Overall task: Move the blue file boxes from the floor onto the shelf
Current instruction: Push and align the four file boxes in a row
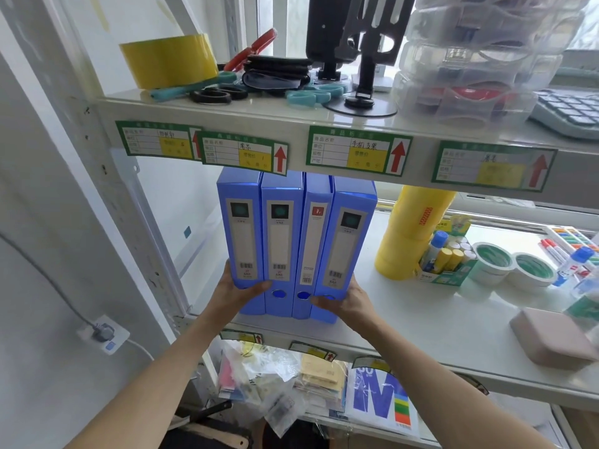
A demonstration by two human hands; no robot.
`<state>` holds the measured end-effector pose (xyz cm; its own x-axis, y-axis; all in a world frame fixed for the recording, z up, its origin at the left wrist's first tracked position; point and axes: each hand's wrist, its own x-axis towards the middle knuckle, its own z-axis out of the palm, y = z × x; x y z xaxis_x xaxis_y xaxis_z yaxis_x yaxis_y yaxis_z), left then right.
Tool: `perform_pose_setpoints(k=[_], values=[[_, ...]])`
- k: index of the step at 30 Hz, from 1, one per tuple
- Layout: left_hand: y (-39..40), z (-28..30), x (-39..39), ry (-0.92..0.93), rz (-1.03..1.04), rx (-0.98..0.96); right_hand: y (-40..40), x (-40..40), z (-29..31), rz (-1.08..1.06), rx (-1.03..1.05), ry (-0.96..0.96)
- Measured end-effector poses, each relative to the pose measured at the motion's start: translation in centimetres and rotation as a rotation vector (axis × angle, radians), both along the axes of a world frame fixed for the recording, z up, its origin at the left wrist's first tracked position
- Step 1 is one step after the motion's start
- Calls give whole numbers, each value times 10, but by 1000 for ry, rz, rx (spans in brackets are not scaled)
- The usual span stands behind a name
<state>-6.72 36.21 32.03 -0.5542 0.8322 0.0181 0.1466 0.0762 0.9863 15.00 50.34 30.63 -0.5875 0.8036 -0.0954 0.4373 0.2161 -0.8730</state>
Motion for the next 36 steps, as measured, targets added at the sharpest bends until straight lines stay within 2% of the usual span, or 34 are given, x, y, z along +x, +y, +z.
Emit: perform_pose_setpoints(k=[8,17,22,30,36], values=[[1,1,1,-13,10,4,-1,0,1,-13,76,-35],[-4,12,-9,6,-22,-16,-5,3,12,0,70,26],[-2,30,-16,-6,-57,21,-7,4,27,-47,134,94],[2,40,-20,13,-138,-36,-15,2,38,-37,114,86],[3,40,-21,22,-124,-56,-18,4,41,-37,115,89]])
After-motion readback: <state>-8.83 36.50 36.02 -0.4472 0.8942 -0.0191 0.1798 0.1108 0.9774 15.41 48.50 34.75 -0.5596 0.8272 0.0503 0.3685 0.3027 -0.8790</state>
